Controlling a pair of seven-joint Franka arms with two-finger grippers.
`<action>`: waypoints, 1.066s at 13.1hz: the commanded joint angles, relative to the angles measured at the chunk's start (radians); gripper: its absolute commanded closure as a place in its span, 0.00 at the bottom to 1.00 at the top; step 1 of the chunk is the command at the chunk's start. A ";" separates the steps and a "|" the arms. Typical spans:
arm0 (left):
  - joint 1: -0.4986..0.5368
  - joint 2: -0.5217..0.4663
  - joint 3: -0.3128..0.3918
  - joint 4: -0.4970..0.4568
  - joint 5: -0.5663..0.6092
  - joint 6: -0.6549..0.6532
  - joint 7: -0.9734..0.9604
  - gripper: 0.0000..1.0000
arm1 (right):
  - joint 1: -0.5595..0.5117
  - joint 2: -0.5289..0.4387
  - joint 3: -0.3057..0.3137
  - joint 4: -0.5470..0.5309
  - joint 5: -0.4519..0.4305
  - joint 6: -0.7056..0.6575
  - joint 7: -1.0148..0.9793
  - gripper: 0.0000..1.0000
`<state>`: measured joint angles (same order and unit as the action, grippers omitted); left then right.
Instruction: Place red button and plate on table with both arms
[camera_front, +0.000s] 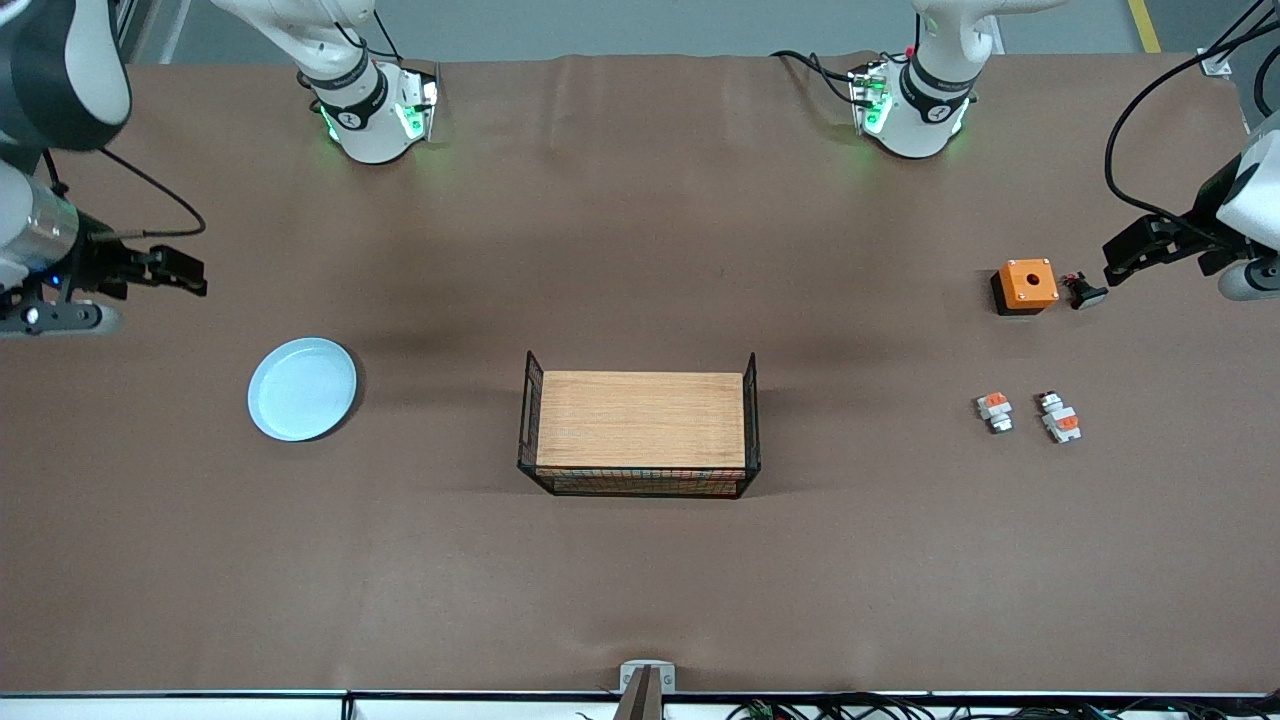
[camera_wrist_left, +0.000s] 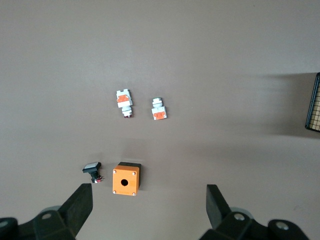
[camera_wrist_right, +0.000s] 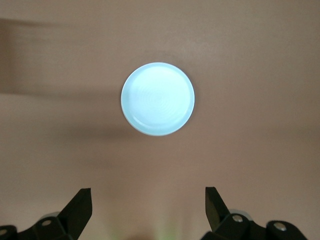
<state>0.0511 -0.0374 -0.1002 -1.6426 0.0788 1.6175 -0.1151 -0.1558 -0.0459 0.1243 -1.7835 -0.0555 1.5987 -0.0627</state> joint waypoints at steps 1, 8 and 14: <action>0.000 -0.021 0.001 0.009 -0.048 -0.024 0.014 0.00 | 0.033 0.006 -0.005 0.111 0.022 -0.106 0.064 0.00; -0.008 -0.042 -0.059 0.001 -0.050 -0.087 0.006 0.00 | 0.073 0.011 -0.018 0.299 0.023 -0.242 0.167 0.00; -0.004 -0.039 -0.090 0.007 -0.053 -0.082 0.014 0.00 | 0.050 0.029 -0.006 0.312 0.032 -0.203 0.159 0.00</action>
<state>0.0427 -0.0702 -0.1916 -1.6416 0.0426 1.5446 -0.1134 -0.0809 -0.0394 0.1096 -1.5025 -0.0436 1.3944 0.0919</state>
